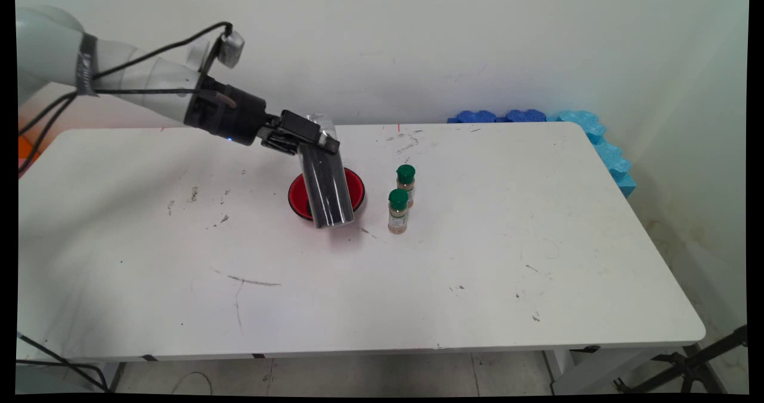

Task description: Pour the black seasoning powder in the red bowl

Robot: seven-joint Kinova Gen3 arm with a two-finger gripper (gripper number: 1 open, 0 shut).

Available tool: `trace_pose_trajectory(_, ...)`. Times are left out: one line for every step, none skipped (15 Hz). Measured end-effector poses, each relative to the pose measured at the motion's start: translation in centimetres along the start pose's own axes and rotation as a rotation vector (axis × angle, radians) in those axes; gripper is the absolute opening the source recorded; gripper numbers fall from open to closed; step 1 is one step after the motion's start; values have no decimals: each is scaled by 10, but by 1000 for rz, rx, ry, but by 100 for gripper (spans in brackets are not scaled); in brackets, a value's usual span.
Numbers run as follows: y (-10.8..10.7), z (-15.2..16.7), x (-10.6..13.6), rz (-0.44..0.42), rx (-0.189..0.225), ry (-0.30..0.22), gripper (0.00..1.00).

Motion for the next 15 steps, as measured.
trace_pose_trajectory(6,-5,-1,50,0,-1,0)
trace_pose_trajectory(10,-8,-1,79,0,-1,0)
trace_pose_trajectory(15,-12,-1,124,2,-2,0)
trace_pose_trajectory(21,-16,-1,177,4,-2,0)
trace_pose_trajectory(27,-20,-2,224,5,-2,0)
trace_pose_trajectory(33,-24,-3,277,4,0,0)
trace_pose_trajectory(40,-27,-4,328,6,1,0)
trace_pose_trajectory(46,-29,-5,376,8,3,0)
trace_pose_trajectory(51,-31,-7,414,11,3,0)
trace_pose_trajectory(56,-32,-9,452,13,4,0)
trace_pose_trajectory(61,-32,-12,484,14,2,0)
trace_pose_trajectory(65,-31,-15,509,15,2,0)
trace_pose_trajectory(67,-30,-17,525,15,3,0)
trace_pose_trajectory(71,-28,-20,551,15,3,0)
trace_pose_trajectory(75,-25,-23,580,15,4,0)
